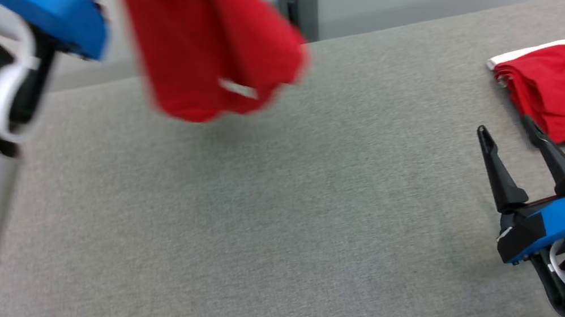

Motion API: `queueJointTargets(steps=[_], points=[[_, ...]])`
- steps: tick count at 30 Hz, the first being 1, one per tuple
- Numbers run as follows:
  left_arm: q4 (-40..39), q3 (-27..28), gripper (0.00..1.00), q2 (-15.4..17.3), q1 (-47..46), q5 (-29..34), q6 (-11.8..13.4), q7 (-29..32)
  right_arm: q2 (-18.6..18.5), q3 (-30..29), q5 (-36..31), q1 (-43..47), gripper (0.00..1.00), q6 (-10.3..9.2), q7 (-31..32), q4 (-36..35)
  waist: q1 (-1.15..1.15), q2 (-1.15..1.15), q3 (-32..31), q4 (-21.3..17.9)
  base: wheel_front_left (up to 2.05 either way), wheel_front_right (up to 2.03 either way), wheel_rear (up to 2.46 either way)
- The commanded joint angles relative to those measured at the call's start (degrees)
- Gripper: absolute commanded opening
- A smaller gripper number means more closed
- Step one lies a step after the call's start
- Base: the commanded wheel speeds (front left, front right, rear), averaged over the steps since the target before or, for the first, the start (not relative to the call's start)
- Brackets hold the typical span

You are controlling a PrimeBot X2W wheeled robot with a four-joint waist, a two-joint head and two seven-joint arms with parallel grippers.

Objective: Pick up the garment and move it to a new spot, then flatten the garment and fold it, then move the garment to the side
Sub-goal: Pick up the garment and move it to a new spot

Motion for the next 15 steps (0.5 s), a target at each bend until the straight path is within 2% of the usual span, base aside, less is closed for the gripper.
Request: queueJointTargets(steps=[1,4,7,9,12,15], points=[[-0.7,-0.3,0.00,-0.3,2.1,-0.5,0.6,0.1,0.0,-0.2,0.3,0.7,1.00,0.00,-0.4,0.2,0.02,0.00,-0.8,-0.9,0.00,0.00,0.00],[-4.1,-0.3,0.00,-3.3,7.7,-3.3,2.5,-2.0,0.0,-0.8,0.7,0.8,1.00,0.00,-1.1,0.9,0.02,0.00,-0.5,-1.0,0.00,0.00,0.00],[-3.1,0.3,0.00,-4.7,15.4,-5.3,4.6,-6.7,0.0,-0.4,1.7,0.6,1.00,0.00,-1.6,1.8,0.02,0.00,0.3,-1.2,0.00,0.00,0.00],[-0.1,1.1,0.00,-5.8,21.3,-7.2,5.3,-10.3,0.0,0.3,2.3,0.1,1.00,0.00,-2.0,2.5,0.02,0.00,0.9,-1.5,0.00,0.00,0.00],[6.9,1.8,0.00,-6.8,28.5,-9.4,4.7,-15.4,0.0,0.9,2.6,-0.6,1.00,0.00,-2.8,3.5,0.02,0.00,1.8,-1.9,0.00,0.00,0.00],[14.6,1.8,0.00,-7.7,33.1,-9.7,4.0,-17.9,0.0,0.9,2.5,-0.9,1.00,0.00,-3.3,4.4,0.02,0.00,2.5,-2.2,0.00,0.00,0.00]])
